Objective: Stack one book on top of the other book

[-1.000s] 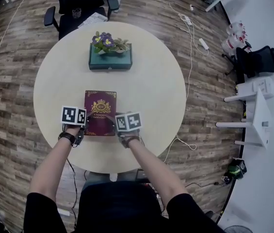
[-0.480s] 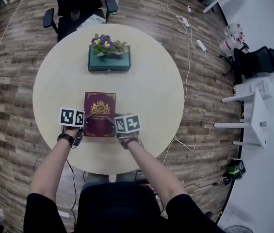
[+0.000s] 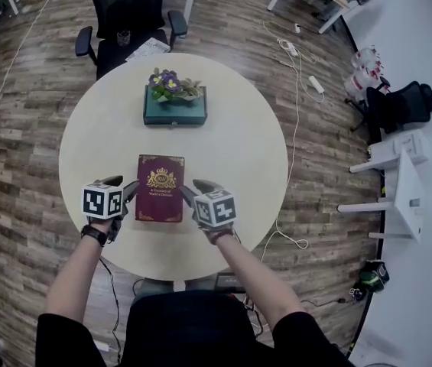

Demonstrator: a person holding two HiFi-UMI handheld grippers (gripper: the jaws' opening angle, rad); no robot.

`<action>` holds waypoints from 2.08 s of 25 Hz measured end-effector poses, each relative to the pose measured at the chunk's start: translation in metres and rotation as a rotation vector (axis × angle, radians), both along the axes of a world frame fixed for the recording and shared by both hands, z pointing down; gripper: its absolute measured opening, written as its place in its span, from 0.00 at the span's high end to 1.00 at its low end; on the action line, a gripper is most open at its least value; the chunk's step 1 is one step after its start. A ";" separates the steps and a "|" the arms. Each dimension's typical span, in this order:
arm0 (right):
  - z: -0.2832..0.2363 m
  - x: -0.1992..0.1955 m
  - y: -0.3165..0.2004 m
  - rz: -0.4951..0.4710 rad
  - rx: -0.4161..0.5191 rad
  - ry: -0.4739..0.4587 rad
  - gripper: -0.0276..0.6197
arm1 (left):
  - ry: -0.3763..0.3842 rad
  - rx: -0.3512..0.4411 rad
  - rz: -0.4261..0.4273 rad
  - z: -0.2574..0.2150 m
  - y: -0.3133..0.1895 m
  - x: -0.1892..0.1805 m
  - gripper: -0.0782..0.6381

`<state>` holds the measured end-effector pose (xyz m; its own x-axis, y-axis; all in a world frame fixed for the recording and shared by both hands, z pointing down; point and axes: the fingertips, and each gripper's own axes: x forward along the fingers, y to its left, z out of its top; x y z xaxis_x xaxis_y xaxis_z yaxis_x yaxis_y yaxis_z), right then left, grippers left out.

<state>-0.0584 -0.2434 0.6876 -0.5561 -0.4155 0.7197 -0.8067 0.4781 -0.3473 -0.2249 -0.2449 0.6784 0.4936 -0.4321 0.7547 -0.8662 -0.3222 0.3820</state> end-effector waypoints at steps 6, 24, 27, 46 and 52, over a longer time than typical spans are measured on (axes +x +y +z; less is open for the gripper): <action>-0.097 0.000 0.009 -0.075 0.244 -0.052 0.70 | 0.073 0.406 0.000 -0.125 0.011 0.018 0.64; -0.293 0.011 0.108 -0.128 0.812 -0.203 0.88 | 0.040 1.106 -0.124 -0.333 0.125 0.053 0.86; -0.296 0.015 0.122 -0.126 0.823 -0.200 0.91 | 0.091 1.137 -0.143 -0.348 0.132 0.060 0.87; -0.298 0.038 0.146 -0.113 0.870 -0.203 0.95 | 0.065 1.097 -0.164 -0.327 0.165 0.072 0.88; -0.290 0.039 0.147 -0.106 0.852 -0.188 0.95 | 0.043 1.050 -0.168 -0.317 0.165 0.072 0.88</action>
